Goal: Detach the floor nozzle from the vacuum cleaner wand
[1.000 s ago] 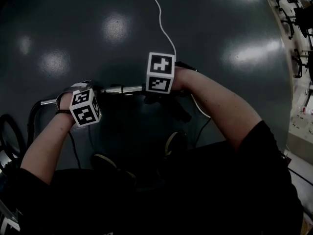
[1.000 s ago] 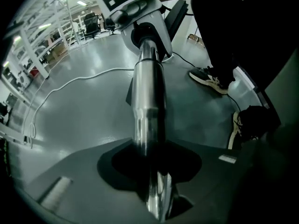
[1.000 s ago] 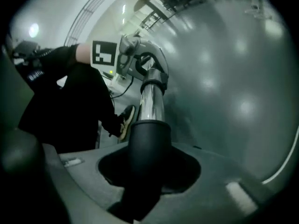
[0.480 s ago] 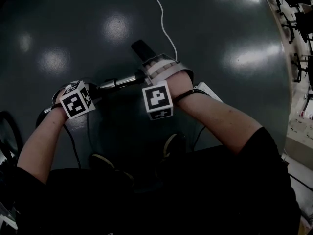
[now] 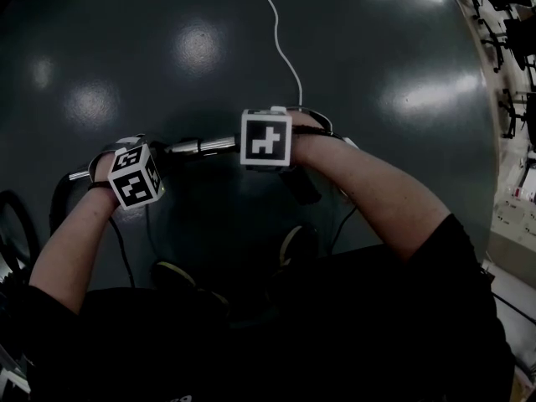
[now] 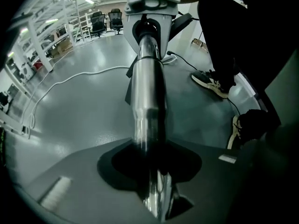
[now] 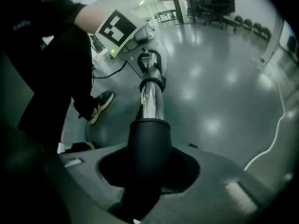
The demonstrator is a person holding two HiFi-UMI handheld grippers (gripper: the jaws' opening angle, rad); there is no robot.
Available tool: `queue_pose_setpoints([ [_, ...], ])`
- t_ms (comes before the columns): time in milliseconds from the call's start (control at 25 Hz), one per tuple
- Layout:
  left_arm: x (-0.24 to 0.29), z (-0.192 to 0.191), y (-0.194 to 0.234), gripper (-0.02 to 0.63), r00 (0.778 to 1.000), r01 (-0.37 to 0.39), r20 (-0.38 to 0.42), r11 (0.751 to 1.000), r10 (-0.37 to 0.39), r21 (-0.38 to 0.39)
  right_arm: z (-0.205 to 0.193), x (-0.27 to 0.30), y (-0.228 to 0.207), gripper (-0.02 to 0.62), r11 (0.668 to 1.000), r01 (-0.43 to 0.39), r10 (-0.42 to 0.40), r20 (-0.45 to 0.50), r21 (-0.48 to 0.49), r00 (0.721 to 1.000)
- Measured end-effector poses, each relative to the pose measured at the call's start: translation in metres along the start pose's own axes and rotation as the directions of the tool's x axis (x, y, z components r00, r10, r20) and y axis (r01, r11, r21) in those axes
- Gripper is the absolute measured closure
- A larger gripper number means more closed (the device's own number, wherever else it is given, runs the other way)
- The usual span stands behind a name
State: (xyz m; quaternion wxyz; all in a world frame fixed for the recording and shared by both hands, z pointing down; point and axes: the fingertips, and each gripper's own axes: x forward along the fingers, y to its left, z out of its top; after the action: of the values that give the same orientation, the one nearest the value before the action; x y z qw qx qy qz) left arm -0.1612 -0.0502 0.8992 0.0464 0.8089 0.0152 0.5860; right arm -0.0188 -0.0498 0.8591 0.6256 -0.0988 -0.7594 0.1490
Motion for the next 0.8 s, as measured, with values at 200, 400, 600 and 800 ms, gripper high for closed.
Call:
queue_pose_setpoints([
  [200, -0.001, 0.009, -0.006, 0.468, 0.999, 0.032, 0.028, 0.999, -0.032, 0.002, -0.003, -0.008, 0.014, 0.482, 0.981, -0.183, 0.179, 0.055, 0.068, 0.982],
  [400, -0.004, 0.007, -0.001, 0.466, 0.996, 0.074, 0.063, 0.995, -0.07, -0.064, 0.008, -0.013, -0.014, 0.482, 0.962, 0.165, -0.162, 0.034, -0.216, 0.986],
  [600, -0.004, 0.002, -0.001, 0.466, 0.991, 0.099, 0.104, 0.987, -0.086, -0.128, 0.017, -0.024, -0.052, 0.482, 0.629, 0.555, -0.593, 0.125, -0.545, 0.795],
  [800, -0.004, 0.006, 0.001, 0.466, 0.992, 0.094, 0.102, 0.987, -0.081, -0.131, 0.011, -0.021, -0.055, 0.483, 0.667, 0.552, -0.57, 0.134, -0.501, 0.811],
])
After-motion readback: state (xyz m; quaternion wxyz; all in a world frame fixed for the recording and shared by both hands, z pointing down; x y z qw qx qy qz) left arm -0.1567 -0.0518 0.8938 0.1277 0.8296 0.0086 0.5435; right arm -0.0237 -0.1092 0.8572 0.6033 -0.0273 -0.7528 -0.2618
